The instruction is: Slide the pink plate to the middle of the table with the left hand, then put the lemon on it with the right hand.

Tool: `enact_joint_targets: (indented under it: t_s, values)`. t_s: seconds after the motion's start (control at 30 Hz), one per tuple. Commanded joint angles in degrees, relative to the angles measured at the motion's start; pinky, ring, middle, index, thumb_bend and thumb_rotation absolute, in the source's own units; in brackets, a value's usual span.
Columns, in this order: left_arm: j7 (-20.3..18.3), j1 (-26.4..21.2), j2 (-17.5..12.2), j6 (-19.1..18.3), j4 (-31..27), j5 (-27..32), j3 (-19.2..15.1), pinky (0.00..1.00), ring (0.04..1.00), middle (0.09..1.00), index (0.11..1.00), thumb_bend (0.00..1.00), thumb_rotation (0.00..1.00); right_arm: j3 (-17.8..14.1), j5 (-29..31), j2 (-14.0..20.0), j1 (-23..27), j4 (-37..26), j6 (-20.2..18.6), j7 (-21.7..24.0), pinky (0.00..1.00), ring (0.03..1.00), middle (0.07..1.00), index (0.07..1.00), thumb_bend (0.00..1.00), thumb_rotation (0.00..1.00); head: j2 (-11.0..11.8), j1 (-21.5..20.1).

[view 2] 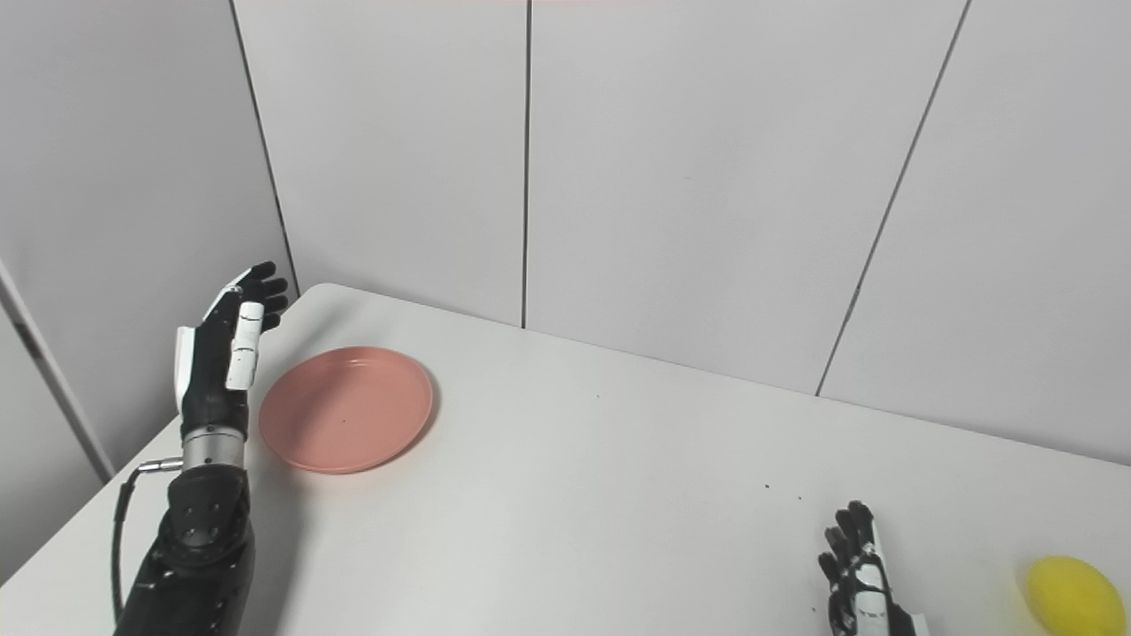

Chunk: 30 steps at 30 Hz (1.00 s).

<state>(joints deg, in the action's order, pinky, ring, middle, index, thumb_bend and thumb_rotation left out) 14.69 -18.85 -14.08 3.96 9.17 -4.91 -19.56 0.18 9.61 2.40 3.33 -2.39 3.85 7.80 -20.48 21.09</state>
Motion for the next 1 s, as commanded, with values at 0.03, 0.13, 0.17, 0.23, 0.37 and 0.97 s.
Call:
enact_joint_targets:
  t_s: [0.03, 0.13, 0.17, 0.23, 0.37, 0.97]
  values:
    - [1.38, -1.44, -1.87, 0.74, -0.43, -0.54, -0.56, 0.78, 0.774, 0.789, 0.782, 0.84, 1.00, -0.47, 0.25, 0.10, 1.02, -1.67, 3.22, 0.23, 1.00, 1.000, 1.000, 1.000, 0.64, 1.00, -0.10, 0.10]
    - [1.33, -1.38, -2.22, 0.11, 0.05, -0.03, -0.84, 0.79, 0.784, 0.797, 0.786, 0.86, 1.00, -0.48, 0.44, 0.16, 1.07, -1.74, 3.28, 0.49, 1.00, 1.000, 1.000, 1.000, 0.65, 1.00, -0.26, 0.21]
    - [1.11, -1.38, -2.32, -0.13, 0.15, 0.51, -1.00, 0.80, 0.793, 0.803, 0.790, 0.85, 1.00, -0.47, 0.63, 0.23, 1.10, -1.75, 3.37, 0.70, 1.00, 1.000, 1.000, 1.000, 0.65, 1.00, -0.26, 0.21]
    - [0.59, -1.23, -2.73, -0.39, 0.32, 1.20, -1.14, 0.82, 0.808, 0.815, 0.799, 0.83, 1.00, -0.48, 0.70, 0.29, 1.09, -1.95, 3.25, 0.84, 1.00, 1.000, 1.000, 1.000, 0.65, 1.00, -0.23, 0.26]
    - [-0.24, -0.68, -3.34, -2.58, -0.97, 2.29, -1.39, 0.85, 0.834, 0.831, 0.810, 0.79, 1.00, -0.53, 0.46, 0.25, 1.13, -2.18, 2.98, 0.65, 1.00, 1.000, 1.000, 1.000, 0.66, 1.00, -0.44, 0.34]
    - [-6.35, 0.59, -6.51, -10.42, -2.43, 5.45, -0.31, 0.90, 0.909, 0.907, 0.897, 0.73, 1.00, -0.52, 0.34, 0.44, 0.66, -4.72, 1.26, 0.36, 1.00, 1.000, 1.000, 1.000, 0.66, 1.00, -1.33, 0.77]
